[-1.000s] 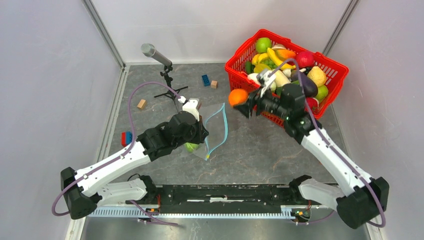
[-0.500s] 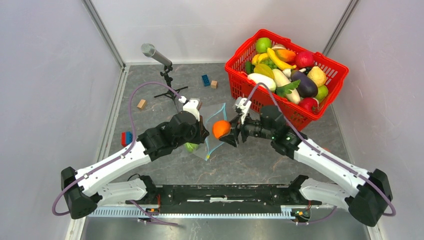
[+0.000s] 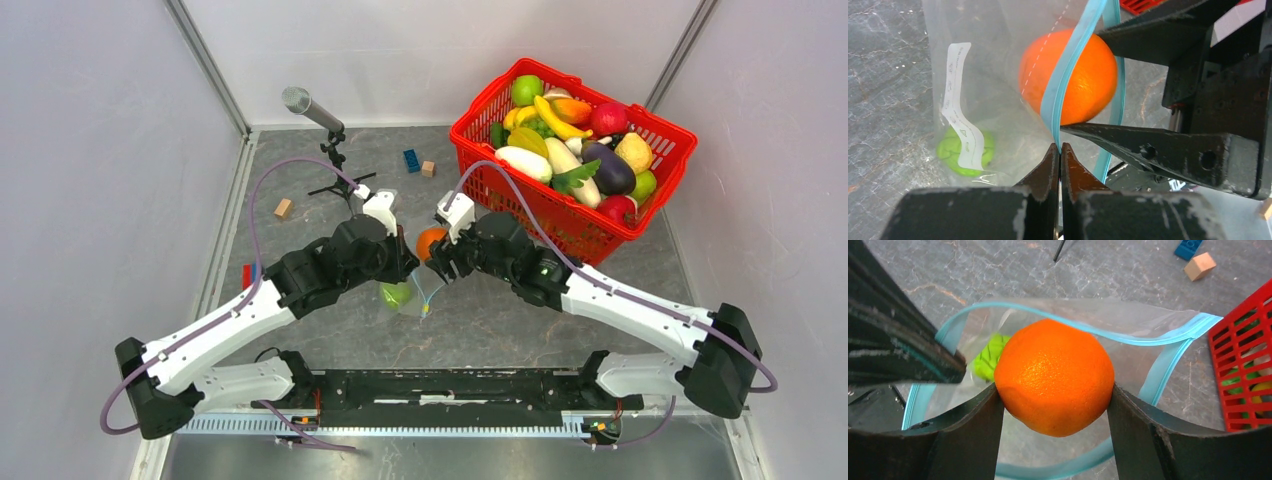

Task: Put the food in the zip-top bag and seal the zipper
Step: Place the fake fruit in the zipper food storage bag.

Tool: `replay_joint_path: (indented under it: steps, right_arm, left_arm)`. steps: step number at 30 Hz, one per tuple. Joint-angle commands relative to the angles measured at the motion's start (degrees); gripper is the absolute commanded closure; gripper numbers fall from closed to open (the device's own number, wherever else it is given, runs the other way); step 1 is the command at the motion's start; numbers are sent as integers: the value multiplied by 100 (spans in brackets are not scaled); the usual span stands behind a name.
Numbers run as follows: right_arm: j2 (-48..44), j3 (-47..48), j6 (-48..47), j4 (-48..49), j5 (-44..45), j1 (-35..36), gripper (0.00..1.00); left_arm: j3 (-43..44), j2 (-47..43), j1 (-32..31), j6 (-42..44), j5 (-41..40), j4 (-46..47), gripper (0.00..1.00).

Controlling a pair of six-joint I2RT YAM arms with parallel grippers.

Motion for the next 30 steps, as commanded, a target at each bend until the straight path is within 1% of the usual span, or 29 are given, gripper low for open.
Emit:
replay_joint_path:
  steps: [1,5,6,8,14,18,20,22,24,26,28,30]
  right_arm:
    - [192,594,-231,-7,300,157,33]
    - [35,644,-205,166,253,173,17]
    - [-29,644,-206,218,231,177,14]
    - [-121,670,-246,236,114,170,11]
    - [-266,727,-290,211,-200,174,10]
    - [-550,657,-279,417,-620,174,11]
    - [-781,592,-293,576,-584,174,11]
    - [-1035,575,-308,588,-324,175,11]
    - [-1238,614,-333,589,98,173,11]
    - [-1378,685,-550,550,582,176,11]
    - [-1486,766,-698,500,1154,167,10]
    - [-1563,872,-870,497,2143,168,8]
  left_arm:
    - [339,-193,-6,-12,200,-58,98]
    - [473,-278,7,-42,-78,-266,98]
    - [486,-308,3,-47,-153,-312,98]
    - [487,-377,23,-74,-207,-346,98]
    - [470,-483,64,-117,-343,-346,98]
    - [376,-482,83,-167,-402,-346,98]
    - [331,-475,81,-164,-411,-330,98]
    - [283,-466,81,-150,-412,-320,98]
    - [222,-464,81,-140,-388,-290,98]
    - [159,-473,81,-152,-361,-264,98]
    - [105,-488,81,-146,-324,-229,98]
    - [79,-483,87,-111,-302,-202,98]
